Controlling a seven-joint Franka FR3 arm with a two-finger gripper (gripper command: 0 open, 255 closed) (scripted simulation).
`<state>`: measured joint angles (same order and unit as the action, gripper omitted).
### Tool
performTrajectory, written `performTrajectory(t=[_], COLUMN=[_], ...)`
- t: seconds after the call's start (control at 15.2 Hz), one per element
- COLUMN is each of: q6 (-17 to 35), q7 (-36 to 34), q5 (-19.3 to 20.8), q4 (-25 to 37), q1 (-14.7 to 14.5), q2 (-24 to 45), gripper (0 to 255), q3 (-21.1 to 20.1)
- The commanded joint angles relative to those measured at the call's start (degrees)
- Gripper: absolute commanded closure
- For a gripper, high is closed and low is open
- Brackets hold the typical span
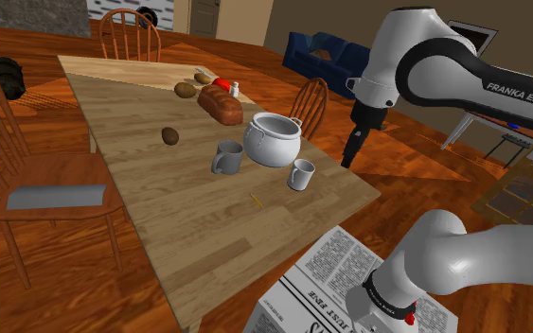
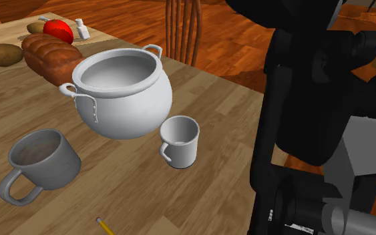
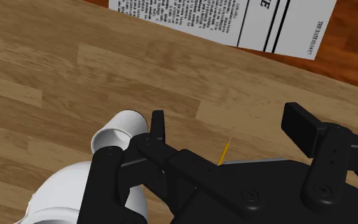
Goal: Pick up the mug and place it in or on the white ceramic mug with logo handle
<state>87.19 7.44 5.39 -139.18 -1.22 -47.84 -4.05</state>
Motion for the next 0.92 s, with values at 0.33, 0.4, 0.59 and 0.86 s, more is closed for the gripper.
performTrajectory(t=[0.33,0.4,0.59,0.86], q6=[9.3,11.1,16.6,23.6], q7=[1.7,2.1,3.3,5.3], q5=[1.2,1.4,1.6,1.1], q4=[-2.2,-2.5,-2.7,-1.9], q1=[2.5,2.9,4.2,5.5], q2=[5.7,7.1,11.6,18.6], gripper=[0,0,0,0], q3=[5.0,6.0,9.0,12.9])
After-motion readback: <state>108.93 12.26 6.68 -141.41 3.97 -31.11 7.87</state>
